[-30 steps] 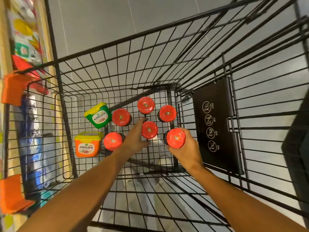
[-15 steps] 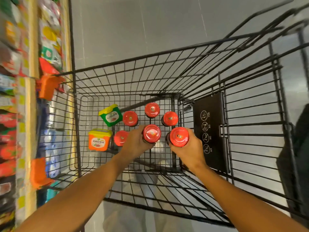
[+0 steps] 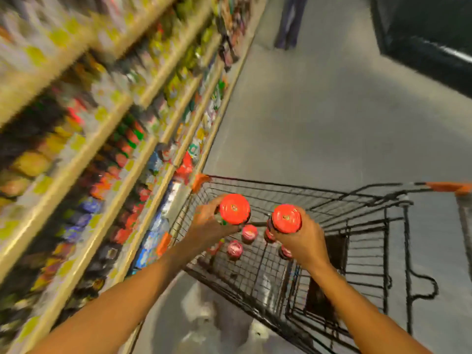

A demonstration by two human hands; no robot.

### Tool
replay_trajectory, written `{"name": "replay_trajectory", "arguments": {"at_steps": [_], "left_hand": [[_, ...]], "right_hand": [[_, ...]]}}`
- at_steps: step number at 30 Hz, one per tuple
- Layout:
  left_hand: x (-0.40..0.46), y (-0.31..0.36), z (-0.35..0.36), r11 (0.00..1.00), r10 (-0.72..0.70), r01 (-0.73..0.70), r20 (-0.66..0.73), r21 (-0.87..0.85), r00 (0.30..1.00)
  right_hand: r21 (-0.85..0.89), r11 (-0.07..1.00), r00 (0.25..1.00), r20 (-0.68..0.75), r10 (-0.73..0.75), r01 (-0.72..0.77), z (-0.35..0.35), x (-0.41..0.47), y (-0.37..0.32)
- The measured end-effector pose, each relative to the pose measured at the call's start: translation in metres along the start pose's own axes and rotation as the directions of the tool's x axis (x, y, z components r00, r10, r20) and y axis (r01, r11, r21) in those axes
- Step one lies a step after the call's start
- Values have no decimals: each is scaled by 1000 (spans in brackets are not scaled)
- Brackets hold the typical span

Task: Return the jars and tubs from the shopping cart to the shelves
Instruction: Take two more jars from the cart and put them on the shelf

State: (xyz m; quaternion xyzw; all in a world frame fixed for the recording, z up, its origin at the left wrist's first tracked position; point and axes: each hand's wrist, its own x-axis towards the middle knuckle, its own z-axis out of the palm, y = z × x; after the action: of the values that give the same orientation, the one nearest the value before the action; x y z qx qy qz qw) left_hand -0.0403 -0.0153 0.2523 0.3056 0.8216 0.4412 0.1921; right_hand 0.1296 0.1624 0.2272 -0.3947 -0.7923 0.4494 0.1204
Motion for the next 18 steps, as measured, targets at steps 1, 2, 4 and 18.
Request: {"name": "replay_trajectory", "arguments": {"at_steps": [1,2,4,18], "left_hand": [[-4,8,-15,1000,-8,8,-29,-4,1000],[-9,16,-31,1000,-6,6,-58,-8,998],[-21,28,-62,1000,10,-8,-129,16,992],[-205,46,-258,995,54,3,-590,95,806]], "right_hand": [[8,998,998,9,-55,55,-1,2,-17],[13,993,993,16,-114,114,-2,4,-34],[10,976,976,19,-218,218,-4,4,-70],[140,744,729,148,-669,654,44,-91,-274]]}}
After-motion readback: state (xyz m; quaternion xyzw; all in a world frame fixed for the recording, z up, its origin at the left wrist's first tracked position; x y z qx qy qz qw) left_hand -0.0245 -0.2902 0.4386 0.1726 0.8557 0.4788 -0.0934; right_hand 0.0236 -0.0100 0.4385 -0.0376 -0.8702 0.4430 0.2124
